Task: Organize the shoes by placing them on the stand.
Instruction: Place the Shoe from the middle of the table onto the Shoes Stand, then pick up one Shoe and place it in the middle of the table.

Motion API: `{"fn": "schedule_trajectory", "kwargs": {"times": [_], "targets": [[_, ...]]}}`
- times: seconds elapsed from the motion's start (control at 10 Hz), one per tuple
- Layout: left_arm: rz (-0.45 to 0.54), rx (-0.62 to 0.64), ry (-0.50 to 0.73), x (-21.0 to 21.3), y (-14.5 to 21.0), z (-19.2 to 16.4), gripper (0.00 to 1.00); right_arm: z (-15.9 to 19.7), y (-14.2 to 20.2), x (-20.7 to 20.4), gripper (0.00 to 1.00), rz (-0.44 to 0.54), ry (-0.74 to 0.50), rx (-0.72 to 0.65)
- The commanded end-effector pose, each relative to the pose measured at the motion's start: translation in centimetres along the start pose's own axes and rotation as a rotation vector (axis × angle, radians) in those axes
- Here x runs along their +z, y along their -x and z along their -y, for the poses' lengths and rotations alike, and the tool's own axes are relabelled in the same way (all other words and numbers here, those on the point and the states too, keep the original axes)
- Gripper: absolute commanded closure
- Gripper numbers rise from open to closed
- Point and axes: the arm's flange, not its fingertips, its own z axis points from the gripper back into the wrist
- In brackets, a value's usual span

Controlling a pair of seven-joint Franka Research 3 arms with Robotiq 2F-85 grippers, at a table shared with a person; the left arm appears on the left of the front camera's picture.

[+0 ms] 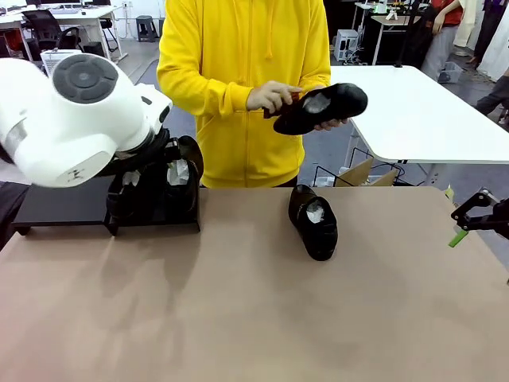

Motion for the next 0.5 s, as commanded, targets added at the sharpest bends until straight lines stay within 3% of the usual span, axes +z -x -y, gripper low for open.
{"fn": "schedule_trajectory", "kwargs": {"times": [0.0,0.4], "targets": [[0.013,-0.019,-0.042,-1.27,-1.14,0.15,0.27,-0.05,-0.02,0.02,0.0,-0.004,0.001,0.018],[0.013,-0.019,-0.042,-1.27,-1.14,0.15,0.27,-0.05,-0.02,0.02,0.0,-0.004,0.001,0.018]]}}
